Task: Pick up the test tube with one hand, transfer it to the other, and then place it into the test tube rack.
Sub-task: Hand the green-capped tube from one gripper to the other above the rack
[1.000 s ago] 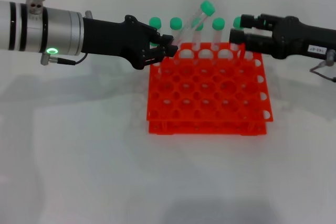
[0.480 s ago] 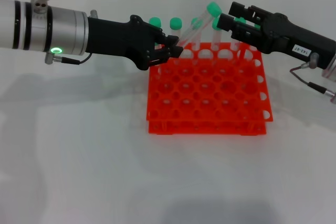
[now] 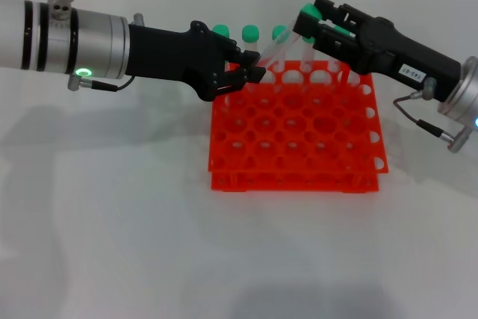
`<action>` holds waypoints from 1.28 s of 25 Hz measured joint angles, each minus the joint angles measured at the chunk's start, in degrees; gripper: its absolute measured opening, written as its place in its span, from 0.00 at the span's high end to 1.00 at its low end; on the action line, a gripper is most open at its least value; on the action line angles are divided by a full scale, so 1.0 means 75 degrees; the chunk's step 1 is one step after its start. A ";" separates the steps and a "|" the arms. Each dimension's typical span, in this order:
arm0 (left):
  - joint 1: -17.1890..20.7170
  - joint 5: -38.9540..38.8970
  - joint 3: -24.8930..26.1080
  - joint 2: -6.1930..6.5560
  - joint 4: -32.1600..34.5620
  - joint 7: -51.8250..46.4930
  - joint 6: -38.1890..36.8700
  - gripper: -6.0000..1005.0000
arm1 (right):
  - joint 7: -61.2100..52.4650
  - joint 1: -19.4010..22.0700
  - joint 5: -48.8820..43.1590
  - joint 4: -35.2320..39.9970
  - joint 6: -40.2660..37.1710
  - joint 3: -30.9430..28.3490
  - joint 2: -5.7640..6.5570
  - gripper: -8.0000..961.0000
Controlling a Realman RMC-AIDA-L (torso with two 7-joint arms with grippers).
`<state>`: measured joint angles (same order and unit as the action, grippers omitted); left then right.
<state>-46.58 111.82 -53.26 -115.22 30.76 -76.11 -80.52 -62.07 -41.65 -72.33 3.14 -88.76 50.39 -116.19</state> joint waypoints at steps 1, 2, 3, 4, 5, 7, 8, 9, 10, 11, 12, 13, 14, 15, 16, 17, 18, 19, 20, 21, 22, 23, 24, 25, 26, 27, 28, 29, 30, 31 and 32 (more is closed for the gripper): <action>0.0000 -0.0008 0.0000 -0.0001 0.0000 0.0006 -0.0008 0.80 | 0.0020 -0.0031 0.0000 -0.0043 0.0003 0.0005 0.0000 0.31; 0.0000 -0.0008 0.0000 -0.0001 0.0000 0.0006 -0.0008 0.80 | 0.0046 -0.0059 -0.0002 -0.0089 0.0014 0.0008 0.0000 0.31; 0.0000 -0.0013 0.0000 -0.0008 0.0000 0.0014 -0.0009 0.80 | 0.0066 -0.0072 -0.0003 -0.0122 0.0024 0.0005 0.0000 0.31; 0.0000 -0.0014 0.0000 -0.0018 0.0000 0.0016 -0.0009 0.80 | 0.0085 -0.0082 -0.0004 -0.0141 0.0031 -0.0001 0.0000 0.31; 0.0000 -0.0015 0.0000 -0.0029 0.0000 0.0016 -0.0009 0.80 | 0.0098 -0.0089 -0.0005 -0.0160 0.0041 -0.0007 0.0000 0.31; -0.0002 -0.0014 0.0001 -0.0057 0.0000 0.0017 -0.0009 0.80 | 0.0115 -0.0098 -0.0006 -0.0172 0.0049 -0.0013 0.0000 0.31; -0.0004 -0.0012 -0.0001 -0.0069 0.0000 0.0017 -0.0009 0.80 | 0.0118 -0.0099 -0.0007 -0.0173 0.0052 -0.0015 0.0000 0.31; -0.0008 -0.0007 -0.0005 -0.0078 0.0001 0.0019 -0.0010 0.80 | 0.0120 -0.0099 -0.0008 -0.0174 0.0054 -0.0015 0.0000 0.31; -0.0010 -0.0003 -0.0007 -0.0082 0.0003 0.0019 -0.0010 0.80 | 0.0123 -0.0100 -0.0009 -0.0175 0.0056 -0.0016 0.0000 0.31; -0.0011 0.0003 -0.0009 -0.0087 0.0008 0.0020 -0.0010 0.80 | 0.0124 -0.0102 -0.0010 -0.0175 0.0058 -0.0016 0.0000 0.31; -0.0012 0.0003 -0.0010 -0.0087 0.0008 0.0020 -0.0010 0.80 | 0.0125 -0.0102 -0.0011 -0.0177 0.0061 -0.0016 0.0000 0.31; -0.0016 0.0003 -0.0010 -0.0087 0.0010 0.0021 -0.0010 0.80 | 0.0126 -0.0100 -0.0012 -0.0177 0.0066 -0.0018 0.0000 0.31; -0.0018 0.0003 -0.0012 -0.0087 0.0010 0.0021 -0.0010 0.81 | 0.0126 -0.0095 -0.0013 -0.0178 0.0072 -0.0021 0.0000 0.31; -0.0021 0.0003 -0.0012 -0.0087 0.0011 0.0022 -0.0010 0.81 | 0.0126 -0.0081 -0.0013 -0.0178 0.0091 -0.0032 0.0000 0.31; -0.0022 0.0002 -0.0012 -0.0087 0.0012 0.0022 -0.0010 0.81 | 0.0127 -0.0071 -0.0013 -0.0173 0.0108 -0.0041 0.0000 0.32; -0.0023 0.0002 -0.0013 -0.0086 0.0012 0.0023 -0.0010 0.81 | 0.0129 -0.0053 -0.0013 -0.0159 0.0123 -0.0055 0.0000 0.33; -0.0023 0.0002 -0.0012 -0.0087 0.0012 0.0023 -0.0010 0.81 | 0.0134 -0.0045 -0.0013 -0.0145 0.0125 -0.0060 0.0000 0.34; -0.0027 0.0003 -0.0013 -0.0086 0.0012 0.0023 -0.0010 0.81 | 0.0141 -0.0035 -0.0013 -0.0131 0.0129 -0.0064 0.0000 0.35; -0.0034 0.0007 -0.0012 -0.0087 0.0013 0.0023 -0.0010 0.81 | 0.0148 -0.0030 -0.0013 -0.0122 0.0134 -0.0064 0.0000 0.37; -0.0045 0.0013 -0.0013 -0.0090 0.0013 0.0024 -0.0009 0.81 | 0.0153 -0.0028 -0.0013 -0.0118 0.0140 -0.0064 0.0000 0.38; -0.0054 0.0019 -0.0013 -0.0092 0.0012 0.0025 -0.0010 0.80 | 0.0156 -0.0029 -0.0013 -0.0115 0.0149 -0.0065 0.0000 0.39; -0.0066 0.0023 -0.0013 -0.0094 0.0013 0.0025 -0.0010 0.80 | 0.0156 -0.0031 -0.0013 -0.0115 0.0157 -0.0065 0.0000 0.40; -0.0078 0.0026 -0.0012 -0.0098 0.0013 0.0025 -0.0010 0.80 | 0.0157 -0.0034 -0.0013 -0.0115 0.0169 -0.0065 0.0000 0.42; -0.0086 0.0026 -0.0012 -0.0101 0.0013 0.0025 -0.0010 0.80 | 0.0160 -0.0042 -0.0013 -0.0113 0.0180 -0.0064 0.0000 0.43; -0.0097 0.0027 -0.0012 -0.0104 0.0012 0.0023 -0.0010 0.80 | 0.0163 -0.0051 -0.0013 -0.0114 0.0196 -0.0063 -0.0001 0.44; -0.0103 0.0029 -0.0012 -0.0106 0.0012 0.0017 -0.0009 0.80 | 0.0166 -0.0063 -0.0012 -0.0113 0.0211 -0.0063 0.0000 0.48; -0.0108 0.0033 -0.0011 -0.0106 0.0013 0.0011 -0.0009 0.80 | 0.0169 -0.0072 -0.0011 -0.0113 0.0232 -0.0063 0.0000 0.53; -0.0112 0.0034 -0.0011 -0.0106 0.0012 0.0009 -0.0009 0.80 | 0.0175 -0.0077 -0.0009 -0.0112 0.0244 -0.0064 0.0000 0.57; -0.0118 0.0035 -0.0011 -0.0106 0.0012 0.0010 -0.0009 0.80 | 0.0182 -0.0077 -0.0006 -0.0112 0.0249 -0.0064 0.0000 0.62; -0.0122 0.0035 -0.0011 -0.0106 0.0012 0.0013 -0.0008 0.80 | 0.0186 -0.0076 -0.0006 -0.0113 0.0250 -0.0064 0.0000 0.66; -0.0124 0.0036 -0.0011 -0.0106 0.0012 0.0015 -0.0009 0.81 | 0.0192 -0.0077 -0.0004 -0.0112 0.0250 -0.0064 0.0000 0.68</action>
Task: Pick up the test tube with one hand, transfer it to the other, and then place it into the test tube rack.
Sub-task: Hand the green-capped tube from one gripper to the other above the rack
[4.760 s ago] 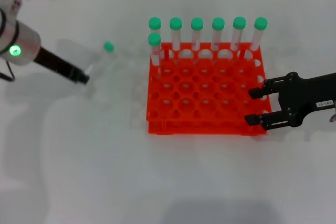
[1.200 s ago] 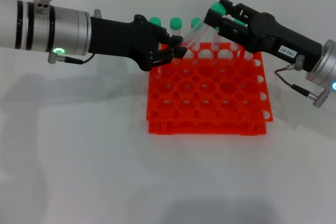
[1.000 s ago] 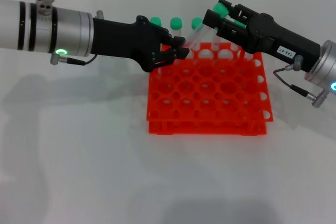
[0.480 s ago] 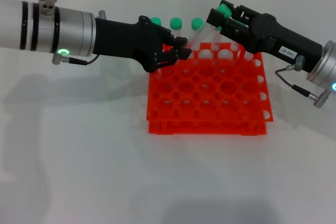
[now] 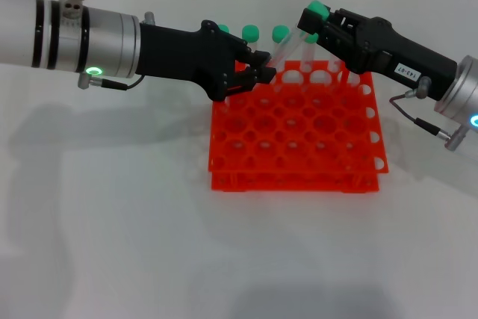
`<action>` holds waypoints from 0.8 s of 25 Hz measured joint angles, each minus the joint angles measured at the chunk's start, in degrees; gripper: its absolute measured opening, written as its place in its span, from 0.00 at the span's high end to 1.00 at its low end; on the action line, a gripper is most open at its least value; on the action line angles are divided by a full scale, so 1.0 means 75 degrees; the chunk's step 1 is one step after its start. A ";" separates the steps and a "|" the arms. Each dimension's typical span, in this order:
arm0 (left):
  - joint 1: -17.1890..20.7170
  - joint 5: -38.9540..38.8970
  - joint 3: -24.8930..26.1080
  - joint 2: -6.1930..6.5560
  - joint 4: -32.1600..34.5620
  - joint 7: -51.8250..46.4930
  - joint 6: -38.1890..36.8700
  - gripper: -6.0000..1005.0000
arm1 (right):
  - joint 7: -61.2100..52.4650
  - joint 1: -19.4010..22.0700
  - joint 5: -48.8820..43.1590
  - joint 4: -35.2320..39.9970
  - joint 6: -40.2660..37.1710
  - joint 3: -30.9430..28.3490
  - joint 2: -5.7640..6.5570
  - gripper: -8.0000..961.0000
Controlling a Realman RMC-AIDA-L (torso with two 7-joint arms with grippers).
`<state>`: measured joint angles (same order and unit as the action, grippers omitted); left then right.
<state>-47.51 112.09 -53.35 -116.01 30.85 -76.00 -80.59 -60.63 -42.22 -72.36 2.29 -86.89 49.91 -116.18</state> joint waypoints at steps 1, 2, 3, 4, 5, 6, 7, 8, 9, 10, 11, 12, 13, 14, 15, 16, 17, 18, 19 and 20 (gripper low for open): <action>-0.0003 0.0000 0.0000 0.0000 0.0000 0.0000 0.0000 0.80 | 0.0004 0.0000 0.0001 0.0000 0.0001 -0.0002 0.0000 0.69; -0.0004 0.0000 0.0000 0.0000 0.0000 -0.0002 0.0000 0.79 | 0.0006 0.0001 0.0002 0.0000 0.0001 -0.0004 0.0000 0.71; -0.0005 0.0000 -0.0003 0.0000 0.0000 -0.0009 0.0001 0.79 | 0.0007 0.0001 0.0003 0.0000 0.0003 -0.0006 0.0000 0.72; -0.0005 -0.0001 -0.0020 -0.0003 0.0000 -0.0035 0.0004 0.78 | 0.0008 0.0001 0.0002 0.0000 0.0004 -0.0007 -0.0001 0.73; -0.0008 -0.0001 -0.0033 -0.0005 0.0001 -0.0065 0.0005 0.78 | 0.0008 0.0002 0.0002 -0.0001 0.0005 -0.0007 -0.0001 0.73; -0.0016 -0.0001 -0.0058 -0.0009 0.0007 -0.0134 0.0006 0.77 | 0.0009 0.0003 0.0002 -0.0001 0.0006 -0.0008 -0.0001 0.73; -0.0024 -0.0001 -0.0094 -0.0011 0.0030 -0.0235 0.0005 0.77 | 0.0010 0.0004 0.0003 -0.0001 0.0006 -0.0010 -0.0001 0.73; -0.0030 0.0000 -0.0146 -0.0013 0.0070 -0.0361 0.0004 0.76 | 0.0010 0.0004 0.0004 -0.0001 0.0006 -0.0011 0.0000 0.73; -0.0038 0.0004 -0.0204 -0.0013 0.0126 -0.0521 0.0003 0.76 | 0.0010 0.0005 0.0010 -0.0001 0.0006 -0.0013 0.0000 0.73; -0.0039 0.0008 -0.0312 -0.0016 0.0225 -0.0761 0.0003 0.75 | 0.0010 0.0006 0.0012 -0.0001 0.0006 -0.0013 0.0000 0.73; -0.0033 0.0008 -0.0406 -0.0027 0.0309 -0.0936 0.0002 0.75 | 0.0011 0.0012 0.0018 -0.0001 0.0007 -0.0012 -0.0001 0.73; -0.0019 0.0006 -0.0503 -0.0048 0.0408 -0.1106 0.0000 0.74 | 0.0011 0.0030 0.0037 -0.0002 0.0012 -0.0010 -0.0001 0.72; 0.0013 0.0006 -0.0622 -0.0077 0.0548 -0.1288 0.0000 0.74 | 0.0011 0.0030 0.0037 -0.0002 0.0012 -0.0010 -0.0001 0.72; 0.0047 0.0007 -0.0743 -0.0117 0.0687 -0.1446 0.0000 0.73 | 0.0011 0.0041 0.0053 -0.0002 0.0012 -0.0010 -0.0001 0.72; 0.0105 0.0023 -0.0876 -0.0154 0.0890 -0.1647 0.0000 0.72 | 0.0011 0.0046 0.0057 -0.0001 0.0012 -0.0010 -0.0001 0.72; 0.0144 0.0039 -0.0974 -0.0180 0.1036 -0.1805 -0.0002 0.72 | 0.0011 0.0053 0.0061 0.0000 0.0013 -0.0010 -0.0001 0.72; 0.0212 0.0055 -0.1129 -0.0207 0.1280 -0.2010 -0.0009 0.71 | 0.0011 0.0052 0.0062 0.0001 0.0016 -0.0011 -0.0001 0.72; 0.0287 0.0079 -0.1269 -0.0218 0.1558 -0.2245 -0.0016 0.71 | 0.0011 0.0052 0.0063 0.0001 0.0018 -0.0011 -0.0001 0.72; 0.0359 0.0105 -0.1358 -0.0224 0.1805 -0.2428 -0.0028 0.70 | 0.0011 0.0053 0.0064 0.0002 0.0021 -0.0010 -0.0001 0.72; 0.0443 0.0148 -0.1416 -0.0223 0.2090 -0.2611 -0.0053 0.66 | 0.0011 0.0054 0.0065 0.0005 0.0021 -0.0010 0.0000 0.72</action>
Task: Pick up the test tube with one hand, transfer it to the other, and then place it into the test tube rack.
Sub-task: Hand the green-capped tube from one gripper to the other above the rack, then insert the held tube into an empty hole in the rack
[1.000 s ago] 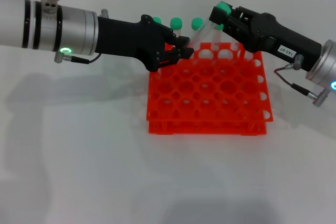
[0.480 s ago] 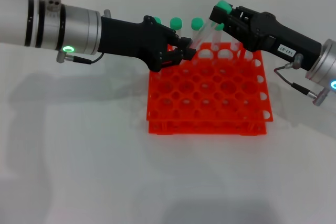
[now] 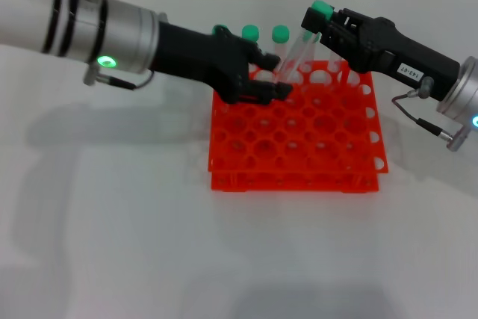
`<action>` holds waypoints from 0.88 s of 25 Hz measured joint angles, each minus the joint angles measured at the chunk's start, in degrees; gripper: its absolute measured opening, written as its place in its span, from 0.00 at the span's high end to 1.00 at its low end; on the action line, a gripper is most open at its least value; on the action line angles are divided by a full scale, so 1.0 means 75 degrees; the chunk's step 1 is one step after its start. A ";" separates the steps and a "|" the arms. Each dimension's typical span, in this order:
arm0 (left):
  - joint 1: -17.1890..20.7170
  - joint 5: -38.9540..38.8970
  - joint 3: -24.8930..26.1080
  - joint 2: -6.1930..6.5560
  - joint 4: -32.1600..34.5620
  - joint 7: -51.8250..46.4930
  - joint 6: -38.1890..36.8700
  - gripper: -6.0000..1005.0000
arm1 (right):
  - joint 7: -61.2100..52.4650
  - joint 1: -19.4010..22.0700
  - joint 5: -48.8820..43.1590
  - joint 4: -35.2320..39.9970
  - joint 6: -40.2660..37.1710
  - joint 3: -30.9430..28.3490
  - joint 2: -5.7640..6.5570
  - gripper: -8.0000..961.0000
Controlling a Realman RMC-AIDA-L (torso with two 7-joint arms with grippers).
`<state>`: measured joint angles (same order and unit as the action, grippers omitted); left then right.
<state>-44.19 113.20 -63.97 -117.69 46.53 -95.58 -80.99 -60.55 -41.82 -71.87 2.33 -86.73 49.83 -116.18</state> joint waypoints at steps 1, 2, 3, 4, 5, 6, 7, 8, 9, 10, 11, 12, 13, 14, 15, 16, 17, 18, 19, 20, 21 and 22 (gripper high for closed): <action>0.0123 0.0048 -0.0022 -0.0002 0.0341 -0.0175 -0.0051 0.61 | -0.0003 0.0003 0.0001 0.0011 -0.0005 0.0002 0.0000 0.72; 0.0240 0.0089 -0.0013 0.0004 0.0673 -0.0317 -0.0097 0.57 | -0.0017 0.0008 0.0001 0.0037 -0.0011 0.0015 -0.0001 0.71; 0.0439 0.0107 0.0019 0.0010 0.1124 -0.0476 -0.0164 0.52 | -0.0038 0.0022 -0.0002 0.0083 -0.0017 0.0032 0.0001 0.71; 0.0598 0.0107 0.0040 0.0018 0.1491 -0.0590 -0.0207 0.48 | -0.0062 0.0033 -0.0012 0.0130 -0.0022 0.0050 0.0000 0.71; 0.0781 0.0100 0.0085 0.0022 0.1877 -0.0702 -0.0240 0.44 | -0.0087 0.0052 -0.0023 0.0178 -0.0022 0.0064 0.0001 0.71; 0.1017 0.0067 0.0146 0.0016 0.2351 -0.0823 -0.0272 0.41 | -0.0115 0.0082 -0.0040 0.0242 -0.0025 0.0095 0.0013 0.71; 0.1184 0.0056 0.0204 -0.0001 0.2645 -0.0890 -0.0293 0.37 | -0.0115 0.0082 -0.0040 0.0242 -0.0025 0.0095 0.0013 0.71; 0.1500 -0.0027 0.0289 -0.0063 0.3101 -0.0942 -0.0307 0.34 | -0.0177 0.0134 -0.0065 0.0367 -0.0015 0.0181 0.0045 0.71; 0.1748 -0.0114 0.0346 -0.0104 0.3410 -0.0939 -0.0309 0.30 | -0.0191 0.0141 -0.0067 0.0412 0.0004 0.0218 0.0047 0.71; 0.2068 -0.0230 0.0386 -0.0153 0.3732 -0.0893 -0.0306 0.27 | -0.0222 0.0152 -0.0070 0.0544 0.0060 0.0332 0.0051 0.71; 0.2437 -0.0472 0.0411 -0.0176 0.3996 -0.0809 -0.0300 0.24 | -0.0255 0.0155 -0.0075 0.0719 0.0142 0.0494 0.0051 0.70; 0.2722 -0.0730 0.0424 -0.0185 0.4169 -0.0722 -0.0282 0.21 | -0.0276 0.0149 -0.0077 0.0821 0.0186 0.0592 0.0048 0.70; 0.3016 -0.0970 0.0428 -0.0189 0.4263 -0.0614 -0.0271 0.19 | -0.0347 0.0141 -0.0079 0.1031 0.0275 0.0776 0.0041 0.70; 0.3286 -0.1263 0.0445 -0.0189 0.4314 -0.0459 -0.0261 0.16 | -0.0413 0.0141 -0.0081 0.1177 0.0323 0.0885 0.0041 0.70; 0.3586 -0.1523 0.0465 -0.0191 0.4333 -0.0265 -0.0258 0.13 | -0.0480 0.0149 -0.0083 0.1311 0.0362 0.0979 0.0042 0.70; 0.3814 -0.1701 0.0479 -0.0196 0.4333 -0.0104 -0.0255 0.13 | -0.0549 0.0158 -0.0083 0.1452 0.0413 0.1077 0.0049 0.70; 0.4078 -0.1872 0.0490 -0.0199 0.4333 0.0046 -0.0249 0.13 | -0.0575 0.0151 -0.0084 0.1523 0.0452 0.1134 0.0054 0.70; 0.4296 -0.1986 0.0499 -0.0203 0.4327 0.0169 -0.0243 0.13 | -0.0603 0.0120 -0.0085 0.1644 0.0534 0.1241 0.0061 0.70; 0.4533 -0.2106 0.0500 -0.0208 0.4305 0.0320 -0.0229 0.13 | -0.0615 0.0089 -0.0086 0.1737 0.0616 0.1340 0.0063 0.70; 0.4725 -0.2223 0.0506 -0.0213 0.4274 0.0464 -0.0210 0.13 | -0.0622 0.0063 -0.0086 0.1836 0.0696 0.1445 0.0063 0.69; 0.4949 -0.2318 0.0509 -0.0224 0.4206 0.0630 -0.0196 0.13 | -0.0627 0.0049 -0.0086 0.1925 0.0784 0.1539 0.0061 0.69; 0.5120 -0.2447 0.0509 -0.0230 0.4079 0.0812 -0.0179 0.13 | -0.0631 0.0029 -0.0080 0.2033 0.0878 0.1652 0.0054 0.69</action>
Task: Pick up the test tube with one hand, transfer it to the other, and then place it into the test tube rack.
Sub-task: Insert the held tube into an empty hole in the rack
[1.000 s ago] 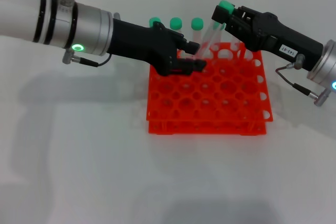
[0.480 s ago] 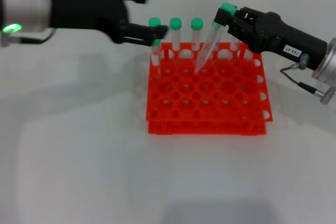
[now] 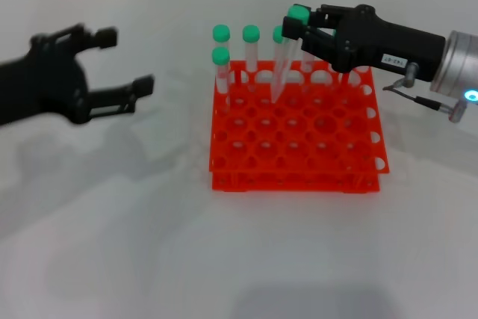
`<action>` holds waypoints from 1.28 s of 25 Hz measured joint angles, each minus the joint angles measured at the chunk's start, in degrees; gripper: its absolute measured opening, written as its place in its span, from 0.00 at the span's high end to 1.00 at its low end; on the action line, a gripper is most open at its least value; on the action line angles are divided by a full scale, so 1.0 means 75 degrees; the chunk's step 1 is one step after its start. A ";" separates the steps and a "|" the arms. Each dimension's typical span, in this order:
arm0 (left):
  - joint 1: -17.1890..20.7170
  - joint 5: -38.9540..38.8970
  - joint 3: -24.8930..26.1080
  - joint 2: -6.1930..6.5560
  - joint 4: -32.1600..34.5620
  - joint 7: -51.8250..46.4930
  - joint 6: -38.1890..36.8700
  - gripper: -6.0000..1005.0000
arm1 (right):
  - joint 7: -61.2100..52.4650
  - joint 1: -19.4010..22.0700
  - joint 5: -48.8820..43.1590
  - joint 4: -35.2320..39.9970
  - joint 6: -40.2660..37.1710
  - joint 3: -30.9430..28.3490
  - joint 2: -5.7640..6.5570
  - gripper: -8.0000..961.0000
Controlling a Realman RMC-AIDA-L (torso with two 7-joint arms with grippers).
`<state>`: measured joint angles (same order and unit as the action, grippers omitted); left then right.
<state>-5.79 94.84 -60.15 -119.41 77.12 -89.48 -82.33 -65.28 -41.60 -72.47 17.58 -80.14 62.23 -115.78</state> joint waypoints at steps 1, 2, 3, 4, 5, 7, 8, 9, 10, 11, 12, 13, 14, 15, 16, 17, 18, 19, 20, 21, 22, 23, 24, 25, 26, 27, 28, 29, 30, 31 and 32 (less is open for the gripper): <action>0.0190 -0.0156 0.0003 -0.0006 -0.0189 0.0263 0.0009 0.13 | 0.0001 -0.0009 0.0009 0.0059 0.0060 0.0058 -0.0007 0.69; 0.0339 -0.0296 0.0003 -0.0010 -0.0389 0.0513 0.0011 0.13 | 0.0016 -0.0019 0.0029 0.0151 0.0134 0.0134 -0.0020 0.69; 0.0435 -0.0416 0.0014 -0.0011 -0.0594 0.0772 0.0014 0.13 | 0.0030 -0.0022 0.0040 0.0204 0.0168 0.0167 -0.0025 0.69; 0.0557 -0.0567 0.0045 -0.0012 -0.0874 0.1092 0.0017 0.13 | 0.0059 -0.0031 0.0049 0.0294 0.0234 0.0223 -0.0034 0.69; 0.0629 -0.0679 0.0070 -0.0012 -0.1097 0.1305 0.0016 0.13 | 0.0071 -0.0054 0.0052 0.0332 0.0285 0.0268 -0.0037 0.69; 0.0750 -0.0935 0.0187 -0.0005 -0.1672 0.1859 0.0012 0.13 | 0.0119 -0.0180 0.0061 0.0399 0.0454 0.0403 -0.0046 0.68; 0.0775 -0.1022 0.0274 0.0002 -0.1991 0.2133 0.0005 0.13 | 0.0154 -0.0211 0.0078 0.0400 0.0485 0.0423 -0.0048 0.68; 0.0792 -0.1075 0.0380 0.0007 -0.2347 0.2411 -0.0006 0.13 | 0.0197 -0.0249 0.0099 0.0400 0.0512 0.0450 -0.0051 0.68; 0.0792 -0.1092 0.0475 0.0007 -0.2652 0.2640 -0.0015 0.13 | 0.0296 -0.0277 0.0193 0.0382 0.0538 0.0503 -0.0052 0.68; 0.0784 -0.1105 0.0564 0.0009 -0.2894 0.2824 -0.0019 0.13 | 0.0409 -0.0295 0.0332 0.0352 0.0574 0.0601 -0.0053 0.68; 0.0772 -0.1128 0.0652 0.0011 -0.3121 0.2987 -0.0025 0.13 | 0.0569 -0.0315 0.0556 0.0322 0.0647 0.0773 -0.0053 0.68; 0.0741 -0.1150 0.0786 0.0015 -0.3389 0.3158 -0.0034 0.13 | 0.0703 -0.0323 0.0848 0.0305 0.0756 0.1031 -0.0055 0.68; 0.0719 -0.1168 0.0869 0.0017 -0.3557 0.3255 -0.0037 0.13 | 0.0751 -0.0325 0.0968 0.0300 0.0802 0.1151 -0.0055 0.68; 0.0683 -0.1178 0.0935 0.0020 -0.3710 0.3343 -0.0038 0.13 | 0.0879 -0.0325 0.1361 0.0300 0.0957 0.1505 -0.0055 0.68; 0.0650 -0.1180 0.0963 0.0023 -0.3817 0.3384 -0.0039 0.13 | 0.0993 -0.0323 0.1686 0.0299 0.1075 0.1806 -0.0054 0.67; 0.0613 -0.1182 0.0976 0.0026 -0.3907 0.3417 -0.0038 0.13 | 0.1078 -0.0317 0.1955 0.0300 0.1163 0.2090 -0.0055 0.67; 0.0584 -0.1183 0.0977 0.0030 -0.3970 0.3437 -0.0035 0.13 | 0.1171 -0.0313 0.2318 0.0299 0.1278 0.2437 -0.0055 0.67; 0.0565 -0.1184 0.0977 0.0032 -0.4000 0.3448 -0.0029 0.13 | 0.1260 -0.0305 0.2768 0.0313 0.1425 0.2873 -0.0054 0.67; 0.0544 -0.1184 0.0978 0.0036 -0.4026 0.3455 -0.0018 0.13 | 0.1319 -0.0298 0.3125 0.0339 0.1552 0.3235 -0.0053 0.67; 0.0521 -0.1186 0.0979 0.0039 -0.4041 0.3460 -0.0013 0.13 | 0.1360 -0.0292 0.3334 0.0353 0.1634 0.3450 -0.0054 0.67; 0.0503 -0.1186 0.0980 0.0041 -0.4050 0.3464 -0.0006 0.13 | 0.1438 -0.0281 0.3704 0.0380 0.1754 0.3787 -0.0054 0.67; 0.0483 -0.1186 0.0981 0.0042 -0.4056 0.3465 0.0003 0.13 | 0.1531 -0.0270 0.4039 0.0397 0.1853 0.4096 -0.0055 0.67; 0.0465 -0.1186 0.0983 0.0043 -0.4061 0.3467 0.0006 0.13 | 0.1585 -0.0264 0.4216 0.0401 0.1893 0.4244 -0.0054 0.67; 0.0445 -0.1186 0.0983 0.0043 -0.4066 0.3469 0.0009 0.13 | 0.1682 -0.0253 0.4537 0.0403 0.1971 0.4513 -0.0055 0.66; 0.0424 -0.1186 0.0984 0.0043 -0.4070 0.3470 0.0011 0.13 | 0.1730 -0.0249 0.4691 0.0404 0.2006 0.4652 -0.0054 0.66; 0.0403 -0.1184 0.0985 0.0044 -0.4086 0.3471 0.0011 0.13 | 0.1807 -0.0245 0.4912 0.0405 0.2073 0.4843 -0.0054 0.66; 0.0382 -0.1180 0.0985 0.0043 -0.4108 0.3471 0.0012 0.13 | 0.1871 -0.0241 0.5067 0.0406 0.2132 0.4978 -0.0054 0.66; 0.0343 -0.1166 0.0986 0.0044 -0.4147 0.3472 0.0011 0.13 | 0.1936 -0.0238 0.5202 0.0406 0.2187 0.5081 -0.0054 0.66; 0.0317 -0.1157 0.0987 0.0044 -0.4175 0.3472 0.0012 0.13 | 0.2033 -0.0235 0.5376 0.0408 0.2268 0.5227 -0.0054 0.66; 0.0292 -0.1149 0.0988 0.0044 -0.4207 0.3476 0.0012 0.13 | 0.2112 -0.0228 0.5516 0.0408 0.2327 0.5347 -0.0054 0.66; 0.0275 -0.1145 0.0988 0.0044 -0.4228 0.3479 0.0012 0.13 | 0.2171 -0.0221 0.5615 0.0409 0.2392 0.5447 -0.0054 0.66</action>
<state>-3.73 86.26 -52.74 -119.09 45.41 -63.39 -82.24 -49.00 -43.26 -30.35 20.65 -62.20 103.08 -116.19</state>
